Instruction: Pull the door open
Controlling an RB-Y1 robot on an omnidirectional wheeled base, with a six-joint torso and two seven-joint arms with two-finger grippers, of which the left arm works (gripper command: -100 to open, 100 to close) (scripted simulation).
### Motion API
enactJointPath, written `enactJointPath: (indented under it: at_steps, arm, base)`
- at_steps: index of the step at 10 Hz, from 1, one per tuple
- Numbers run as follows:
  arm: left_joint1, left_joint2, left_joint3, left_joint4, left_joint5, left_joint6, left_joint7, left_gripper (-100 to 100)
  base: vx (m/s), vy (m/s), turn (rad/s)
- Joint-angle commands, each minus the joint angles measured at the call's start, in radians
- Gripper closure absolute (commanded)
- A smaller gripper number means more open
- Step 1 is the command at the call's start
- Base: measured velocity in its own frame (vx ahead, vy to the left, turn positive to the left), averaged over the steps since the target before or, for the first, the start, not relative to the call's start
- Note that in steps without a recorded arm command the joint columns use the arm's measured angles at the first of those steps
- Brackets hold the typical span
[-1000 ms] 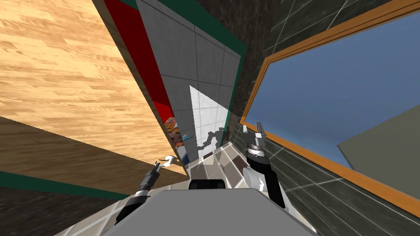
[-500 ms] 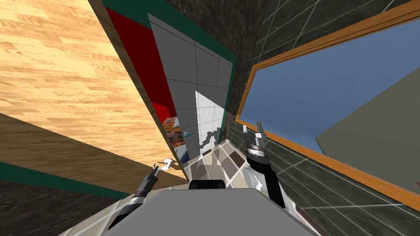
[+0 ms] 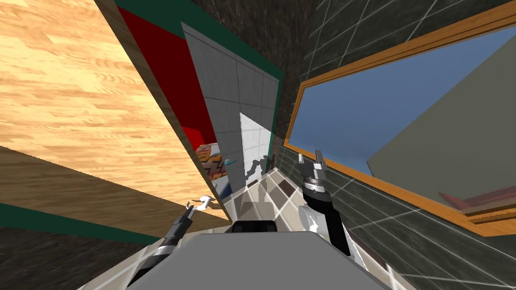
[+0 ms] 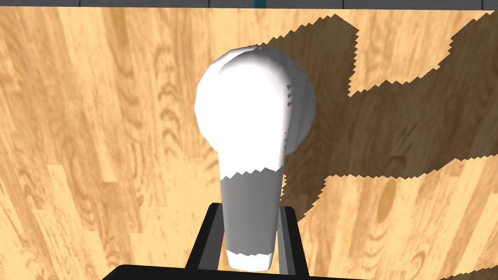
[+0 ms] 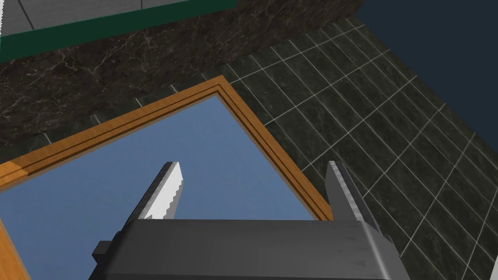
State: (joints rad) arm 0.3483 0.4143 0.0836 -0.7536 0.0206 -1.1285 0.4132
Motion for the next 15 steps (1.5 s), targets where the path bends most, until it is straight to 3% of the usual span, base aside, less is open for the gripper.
enactJointPath:
  at_steps: [1,6,7,15]
  arm:
    - [0.003,-0.003,-0.014,0.009,-0.009,-0.020,0.007,100]
    - [0.006,0.008,-0.030,0.039,-0.021,-0.068,0.022,100]
    - [-0.003,0.015,-0.018,0.047,-0.014,-0.061,0.020,100]
    - [-0.014,0.028,-0.041,0.099,-0.034,-0.122,0.041,100]
  base:
    - [-0.184,0.046,-0.162]
    - [-0.225,0.048,-0.151]
    - [-0.125,0.026,-0.029]
    - [-0.223,0.043,-0.171]
